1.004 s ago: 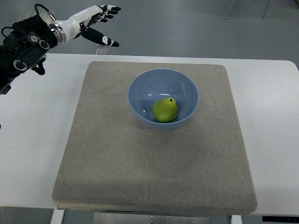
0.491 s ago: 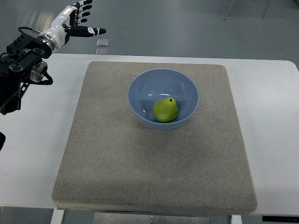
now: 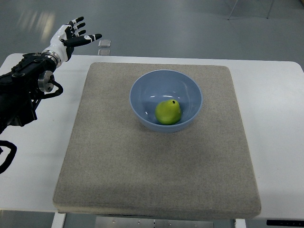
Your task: Place pear in bowl with left hand
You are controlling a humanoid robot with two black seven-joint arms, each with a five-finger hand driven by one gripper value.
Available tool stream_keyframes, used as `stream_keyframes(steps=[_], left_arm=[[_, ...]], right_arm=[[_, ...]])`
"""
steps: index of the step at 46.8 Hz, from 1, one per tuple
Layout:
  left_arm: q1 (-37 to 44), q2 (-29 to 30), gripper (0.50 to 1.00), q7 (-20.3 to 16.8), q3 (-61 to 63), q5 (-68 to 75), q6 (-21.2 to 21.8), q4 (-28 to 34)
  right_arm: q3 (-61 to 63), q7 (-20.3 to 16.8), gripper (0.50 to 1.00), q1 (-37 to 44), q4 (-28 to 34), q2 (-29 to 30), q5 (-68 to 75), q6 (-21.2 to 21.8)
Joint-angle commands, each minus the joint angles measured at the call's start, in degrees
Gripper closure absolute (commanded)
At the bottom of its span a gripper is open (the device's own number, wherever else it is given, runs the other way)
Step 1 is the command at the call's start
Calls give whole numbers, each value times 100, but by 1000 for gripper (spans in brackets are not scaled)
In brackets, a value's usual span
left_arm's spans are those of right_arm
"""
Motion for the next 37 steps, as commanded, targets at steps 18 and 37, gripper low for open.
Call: stream_keyframes(steps=[18,37], left_arm=[[119,-189,512,675,-49,-1846,-177,-46],[374,-189,510,632,-559,-2700,-1724,25]], right_arm=[[0,0,576,0,0,0,0,0],[0,0,574,0,0,0,0,0]])
